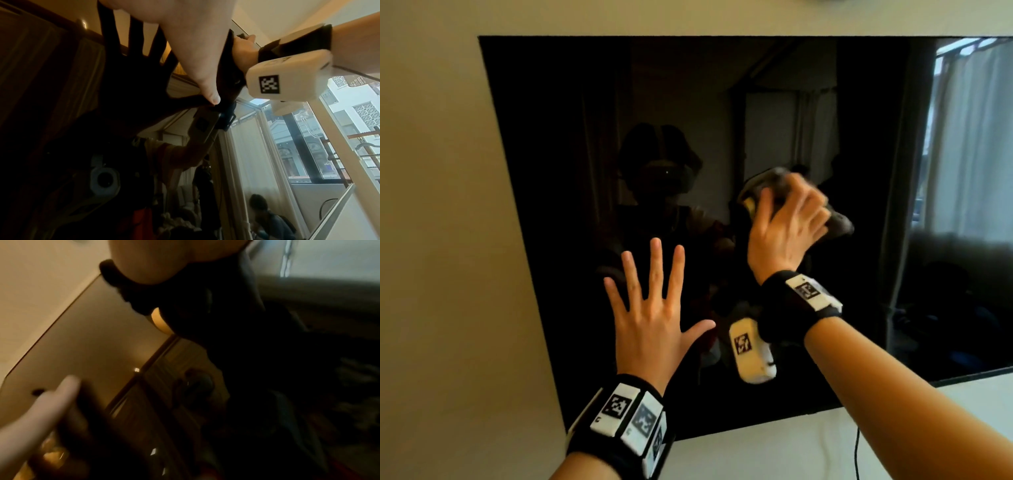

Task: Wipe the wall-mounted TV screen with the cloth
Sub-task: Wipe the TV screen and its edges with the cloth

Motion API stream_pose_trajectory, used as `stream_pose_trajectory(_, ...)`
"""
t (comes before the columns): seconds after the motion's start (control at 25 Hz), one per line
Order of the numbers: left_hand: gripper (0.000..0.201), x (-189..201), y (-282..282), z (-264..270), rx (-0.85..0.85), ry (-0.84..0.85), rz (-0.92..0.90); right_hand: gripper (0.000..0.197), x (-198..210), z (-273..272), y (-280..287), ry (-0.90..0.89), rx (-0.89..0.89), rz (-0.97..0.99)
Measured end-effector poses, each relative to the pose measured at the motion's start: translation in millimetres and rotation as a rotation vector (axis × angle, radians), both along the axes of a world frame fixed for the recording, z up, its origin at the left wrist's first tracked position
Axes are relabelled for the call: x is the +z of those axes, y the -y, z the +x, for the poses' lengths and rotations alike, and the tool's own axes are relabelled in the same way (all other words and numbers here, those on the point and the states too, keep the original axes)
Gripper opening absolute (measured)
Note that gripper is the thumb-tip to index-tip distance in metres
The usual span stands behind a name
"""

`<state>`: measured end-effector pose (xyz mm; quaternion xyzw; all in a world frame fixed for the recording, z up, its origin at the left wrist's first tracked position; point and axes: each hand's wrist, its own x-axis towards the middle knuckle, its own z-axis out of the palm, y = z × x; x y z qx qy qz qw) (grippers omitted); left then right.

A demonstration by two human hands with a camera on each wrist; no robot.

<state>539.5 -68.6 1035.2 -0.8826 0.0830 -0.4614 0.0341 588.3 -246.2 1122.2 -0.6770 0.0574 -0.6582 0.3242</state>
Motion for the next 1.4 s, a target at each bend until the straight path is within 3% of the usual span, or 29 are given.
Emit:
stream_pose_trajectory(0.08,0.111,-2,-4,1,-0.018,0.008,0.007,0.038,-14,1,-9,0.007,-0.001,-0.333)
stream_pose_trajectory(0.12,0.111,-3,-4,2,-0.021,0.012,0.010,0.038,-10,4,0,0.018,-0.003,-0.348)
stream_pose_trajectory(0.24,0.112,-4,-4,3,-0.018,0.001,0.004,0.046,10,3,6,0.019,-0.036,0.091)
stream_pose_trajectory(0.28,0.112,-4,-4,3,-0.020,-0.006,0.000,0.046,7,1,-2,-0.007,-0.037,0.044)
stream_pose_trajectory(0.36,0.112,-2,-4,1,-0.027,-0.016,-0.002,0.040,-12,-1,-16,-0.020,-0.010,-0.300)
stream_pose_trajectory(0.4,0.112,-2,-4,1,-0.040,-0.015,-0.005,0.039,-12,0,-11,-0.013,-0.013,-0.353)
stream_pose_trajectory(0.52,0.111,-6,-17,-2,-0.088,0.013,-0.032,0.048,13,1,-10,0.011,0.006,0.113)
stream_pose_trajectory(0.56,0.111,-9,-24,-3,-0.090,0.018,-0.032,0.047,12,0,-22,0.003,-0.002,0.125)
stream_pose_trajectory(0.68,0.116,-21,-50,-6,-0.042,0.000,-0.050,0.039,-13,-5,-56,-0.023,0.036,-0.396)
stream_pose_trajectory(0.72,0.119,-26,-58,-7,-0.026,-0.018,-0.056,0.037,-7,-4,-53,-0.011,0.037,-0.456)
stream_pose_trajectory(0.84,0.128,-38,-74,-4,-0.019,-0.078,-0.055,0.037,21,-2,-58,-0.009,0.074,-0.099)
stream_pose_trajectory(0.88,0.129,-41,-77,-3,-0.022,-0.085,-0.052,0.038,18,-3,-70,-0.028,0.085,-0.105)
stream_pose_trajectory(1.0,0.129,-44,-81,-1,-0.022,-0.079,-0.053,0.038,-7,-4,-101,0.005,0.056,-0.574)
stream_pose_trajectory(1.04,0.129,-45,-81,-1,-0.025,-0.072,-0.057,0.037,-3,-2,-98,0.014,0.048,-0.596)
stream_pose_trajectory(1.16,0.127,-45,-81,0,-0.020,-0.050,-0.061,0.036,18,-1,-107,0.002,0.075,-0.298)
stream_pose_trajectory(1.32,0.124,-47,-82,2,-0.017,-0.027,-0.064,0.037,16,0,-126,0.040,0.035,-0.693)
stream_pose_trajectory(1.4,0.122,-48,-82,2,-0.020,-0.019,-0.065,0.037,32,-4,-124,0.027,0.055,-0.517)
